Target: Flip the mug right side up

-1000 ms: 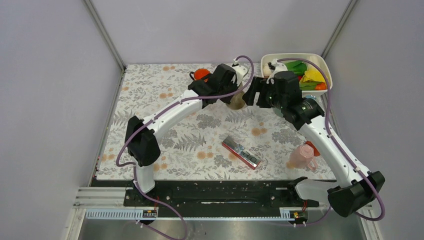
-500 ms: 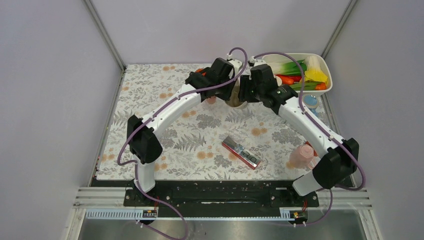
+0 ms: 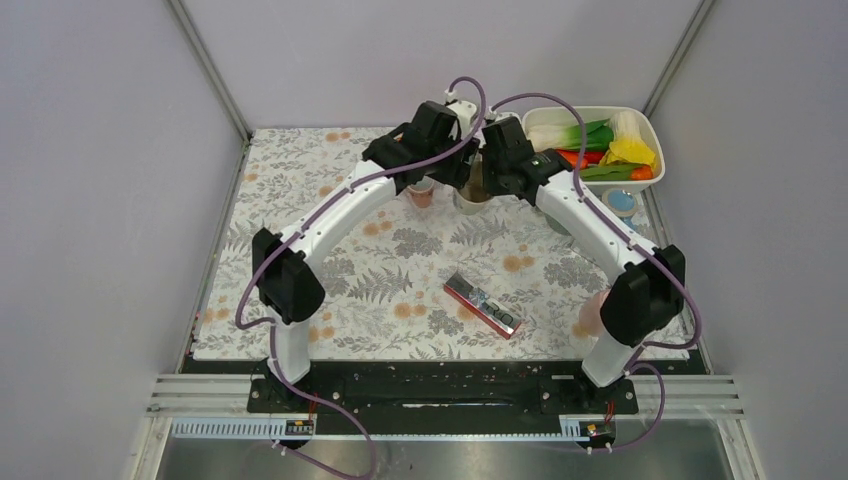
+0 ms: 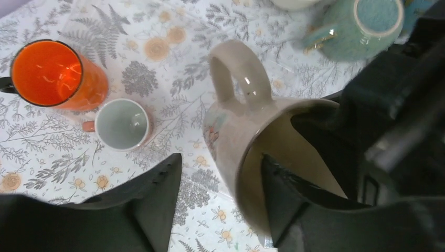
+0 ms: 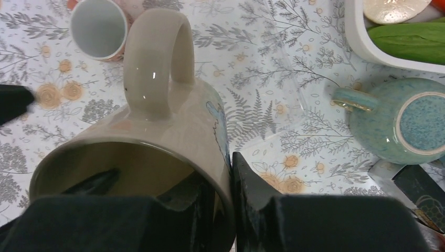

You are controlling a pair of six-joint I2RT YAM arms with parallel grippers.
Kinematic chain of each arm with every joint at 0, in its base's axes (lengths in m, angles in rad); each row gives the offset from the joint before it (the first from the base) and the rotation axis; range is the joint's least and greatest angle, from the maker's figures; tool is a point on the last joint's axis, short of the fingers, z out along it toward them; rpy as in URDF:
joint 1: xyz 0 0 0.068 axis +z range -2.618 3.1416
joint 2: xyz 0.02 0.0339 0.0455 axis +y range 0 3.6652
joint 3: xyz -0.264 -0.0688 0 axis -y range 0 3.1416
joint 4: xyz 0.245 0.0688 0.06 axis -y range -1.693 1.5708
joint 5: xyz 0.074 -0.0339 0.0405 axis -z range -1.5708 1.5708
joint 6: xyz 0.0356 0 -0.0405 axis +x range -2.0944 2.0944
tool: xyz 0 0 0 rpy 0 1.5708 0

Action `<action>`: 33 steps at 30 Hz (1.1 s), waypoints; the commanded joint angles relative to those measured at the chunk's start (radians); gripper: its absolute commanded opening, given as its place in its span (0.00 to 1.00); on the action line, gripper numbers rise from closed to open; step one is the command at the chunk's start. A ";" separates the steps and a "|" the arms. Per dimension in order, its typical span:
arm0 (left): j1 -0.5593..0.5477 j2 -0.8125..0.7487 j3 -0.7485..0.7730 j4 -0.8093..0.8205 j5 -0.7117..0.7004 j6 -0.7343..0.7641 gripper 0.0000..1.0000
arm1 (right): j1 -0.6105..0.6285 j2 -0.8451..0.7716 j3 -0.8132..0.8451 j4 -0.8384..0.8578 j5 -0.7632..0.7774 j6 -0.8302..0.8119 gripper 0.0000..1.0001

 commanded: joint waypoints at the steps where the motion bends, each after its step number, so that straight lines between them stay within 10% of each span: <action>1: 0.041 -0.093 0.073 0.073 0.097 0.051 0.70 | -0.060 0.043 0.142 0.059 0.010 -0.024 0.00; 7: 0.159 -0.180 0.002 0.019 0.115 0.041 0.95 | -0.115 0.223 0.330 0.054 -0.081 -0.057 0.00; 17: 0.339 -0.321 -0.220 0.018 0.115 0.105 0.97 | -0.118 0.783 1.107 -0.112 -0.046 -0.057 0.00; 31: 0.426 -0.330 -0.303 0.084 0.202 0.118 0.97 | -0.123 0.845 1.019 -0.032 0.012 -0.019 0.00; 33: 0.426 -0.321 -0.303 0.089 0.215 0.115 0.97 | -0.122 0.847 1.012 -0.031 0.016 -0.006 0.13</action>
